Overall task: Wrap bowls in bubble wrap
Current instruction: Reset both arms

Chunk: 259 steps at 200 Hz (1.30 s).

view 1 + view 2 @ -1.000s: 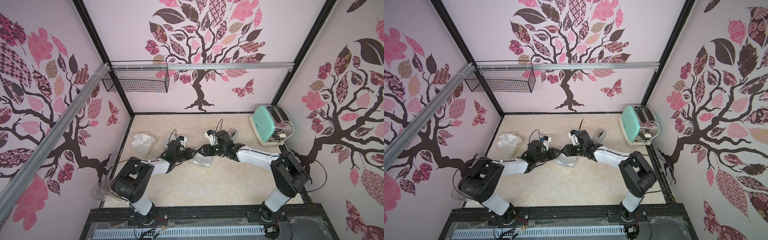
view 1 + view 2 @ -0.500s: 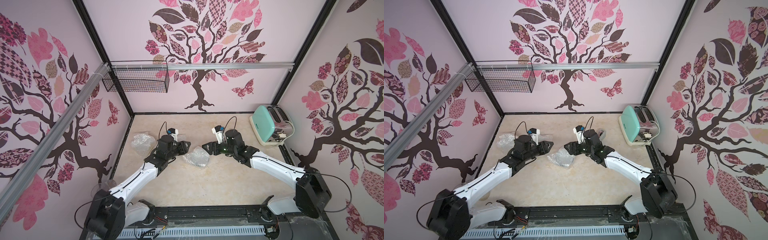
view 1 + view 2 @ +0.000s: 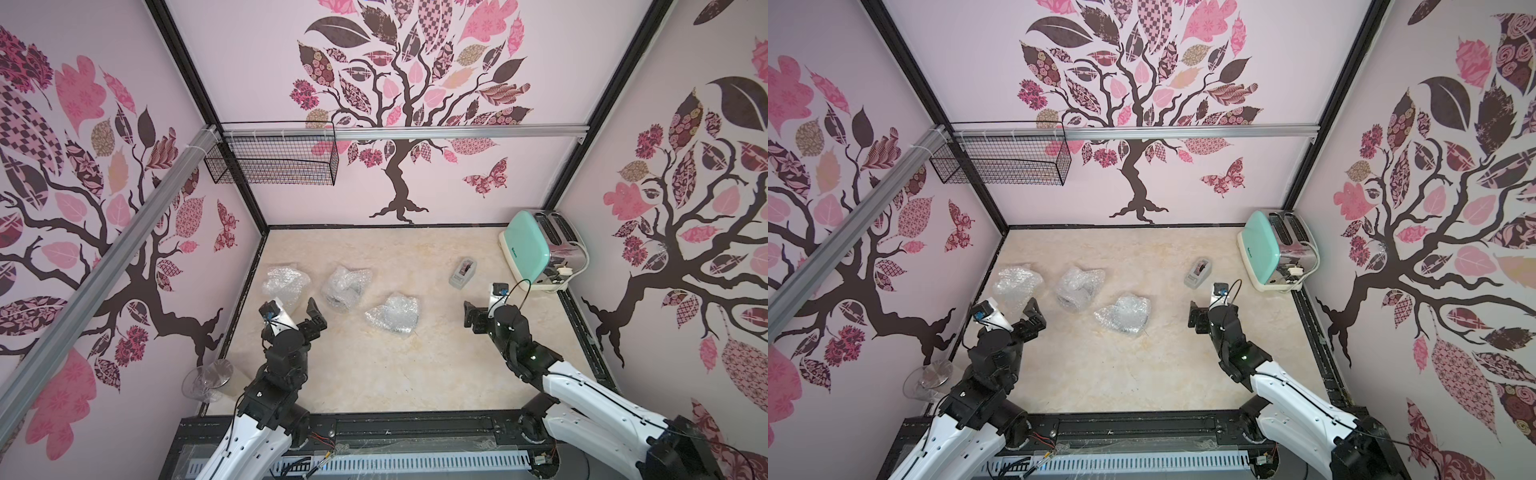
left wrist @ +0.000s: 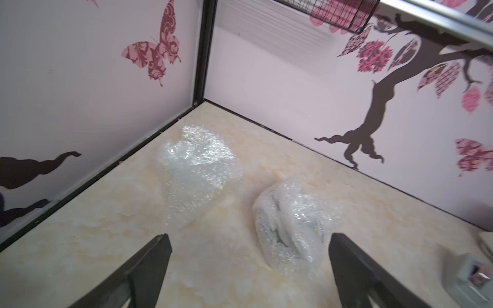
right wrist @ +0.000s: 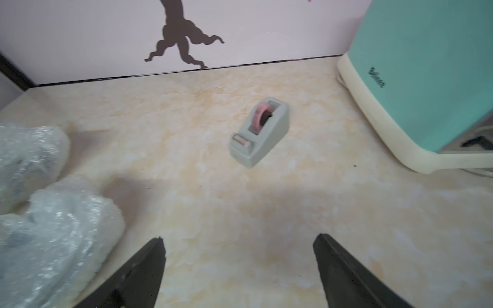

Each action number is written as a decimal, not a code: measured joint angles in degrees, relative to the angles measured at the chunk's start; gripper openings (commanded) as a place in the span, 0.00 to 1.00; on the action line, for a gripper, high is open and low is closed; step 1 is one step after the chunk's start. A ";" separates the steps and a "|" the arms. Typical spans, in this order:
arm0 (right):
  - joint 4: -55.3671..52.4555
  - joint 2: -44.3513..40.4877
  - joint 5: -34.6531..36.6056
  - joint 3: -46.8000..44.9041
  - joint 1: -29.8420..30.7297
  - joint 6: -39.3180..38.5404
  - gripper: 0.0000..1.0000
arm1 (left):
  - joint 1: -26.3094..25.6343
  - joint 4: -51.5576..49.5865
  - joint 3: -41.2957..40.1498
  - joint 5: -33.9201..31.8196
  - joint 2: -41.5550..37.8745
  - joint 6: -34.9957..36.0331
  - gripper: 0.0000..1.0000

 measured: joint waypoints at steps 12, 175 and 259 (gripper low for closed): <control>4.13 -0.07 3.32 -3.08 -1.70 -1.84 0.93 | 0.02 3.08 -1.88 -2.91 3.48 3.91 0.98; 59.14 40.79 0.81 -8.39 -20.68 -12.61 1.00 | 26.86 75.17 -9.27 26.71 66.03 21.44 0.98; 54.53 39.45 -6.69 -3.50 -25.77 -10.36 1.00 | 30.25 62.90 1.07 42.51 65.29 22.12 0.98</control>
